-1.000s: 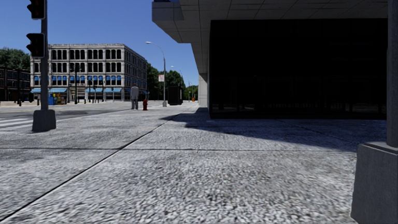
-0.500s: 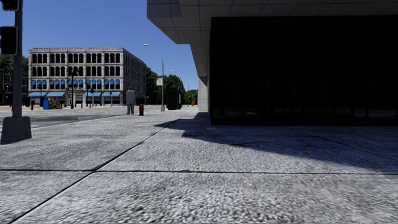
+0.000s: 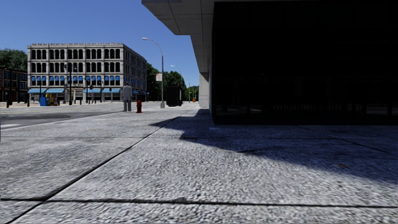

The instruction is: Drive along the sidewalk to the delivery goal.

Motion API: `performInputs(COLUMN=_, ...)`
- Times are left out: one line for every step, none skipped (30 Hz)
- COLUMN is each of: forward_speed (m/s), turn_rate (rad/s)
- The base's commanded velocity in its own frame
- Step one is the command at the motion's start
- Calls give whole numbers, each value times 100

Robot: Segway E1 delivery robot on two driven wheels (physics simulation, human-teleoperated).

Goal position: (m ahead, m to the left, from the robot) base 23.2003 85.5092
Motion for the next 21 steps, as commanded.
performInputs(forward_speed=157, turn_rate=0)
performInputs(forward_speed=157, turn_rate=0)
performInputs(forward_speed=157, turn_rate=0)
performInputs(forward_speed=158, turn_rate=0)
performInputs(forward_speed=158, turn_rate=0)
performInputs(forward_speed=158, turn_rate=0)
performInputs(forward_speed=158, turn_rate=0)
performInputs(forward_speed=158, turn_rate=0)
performInputs(forward_speed=158, turn_rate=0)
performInputs(forward_speed=159, turn_rate=0)
performInputs(forward_speed=184, turn_rate=0)
performInputs(forward_speed=195, turn_rate=0)
performInputs(forward_speed=198, turn_rate=0)
performInputs(forward_speed=198, turn_rate=0)
performInputs(forward_speed=198, turn_rate=0)
performInputs(forward_speed=199, turn_rate=0)
performInputs(forward_speed=199, turn_rate=0)
performInputs(forward_speed=199, turn_rate=0)
performInputs(forward_speed=199, turn_rate=0)
performInputs(forward_speed=199, turn_rate=18)
performInputs(forward_speed=199, turn_rate=33)
